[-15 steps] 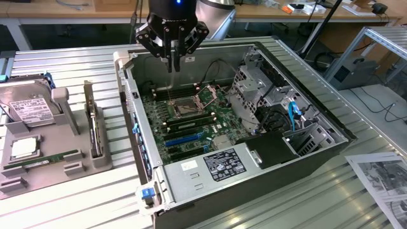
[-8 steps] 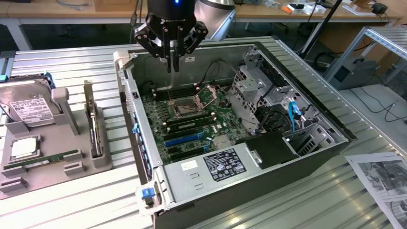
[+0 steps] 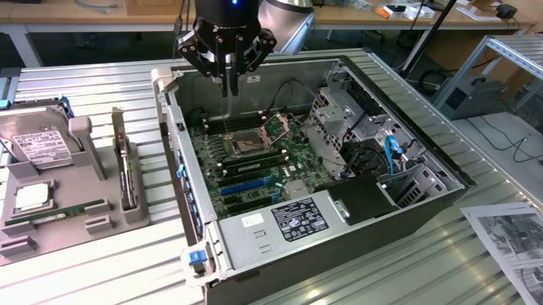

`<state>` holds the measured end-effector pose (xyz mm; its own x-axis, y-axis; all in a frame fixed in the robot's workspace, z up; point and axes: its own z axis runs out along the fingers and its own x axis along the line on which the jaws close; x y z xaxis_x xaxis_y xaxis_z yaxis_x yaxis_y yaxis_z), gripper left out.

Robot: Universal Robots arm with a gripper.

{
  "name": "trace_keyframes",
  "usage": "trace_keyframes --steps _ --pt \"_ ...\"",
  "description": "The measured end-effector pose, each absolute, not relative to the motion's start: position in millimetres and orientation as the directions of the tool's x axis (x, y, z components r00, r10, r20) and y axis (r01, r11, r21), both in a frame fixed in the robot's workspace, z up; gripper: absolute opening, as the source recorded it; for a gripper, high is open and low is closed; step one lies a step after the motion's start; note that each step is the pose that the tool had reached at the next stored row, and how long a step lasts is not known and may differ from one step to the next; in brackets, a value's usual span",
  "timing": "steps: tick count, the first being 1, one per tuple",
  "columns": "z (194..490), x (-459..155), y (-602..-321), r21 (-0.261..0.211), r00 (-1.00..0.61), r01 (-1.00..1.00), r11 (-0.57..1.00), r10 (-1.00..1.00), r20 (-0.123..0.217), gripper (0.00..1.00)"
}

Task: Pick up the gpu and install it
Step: 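Reach for the gpu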

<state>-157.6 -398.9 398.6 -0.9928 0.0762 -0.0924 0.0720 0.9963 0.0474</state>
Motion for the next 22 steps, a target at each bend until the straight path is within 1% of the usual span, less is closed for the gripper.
trace_keyframes --steps 3,7,14,16,22 --pt "398.7 -158.7 -398.9 0.047 -0.993 0.072 0.996 0.076 -0.087 0.22" --pt "398.5 -163.8 -398.9 0.045 -0.996 0.074 0.996 0.076 -0.054 0.22" --pt "398.3 -171.9 -398.9 0.042 -0.997 0.075 0.996 0.076 -0.018 0.22" --pt "398.3 -174.8 -398.9 0.042 -0.997 0.076 0.996 0.076 -0.013 0.22" --pt "398.4 -179.0 -398.9 0.042 -0.997 0.076 0.996 0.076 -0.011 0.22"
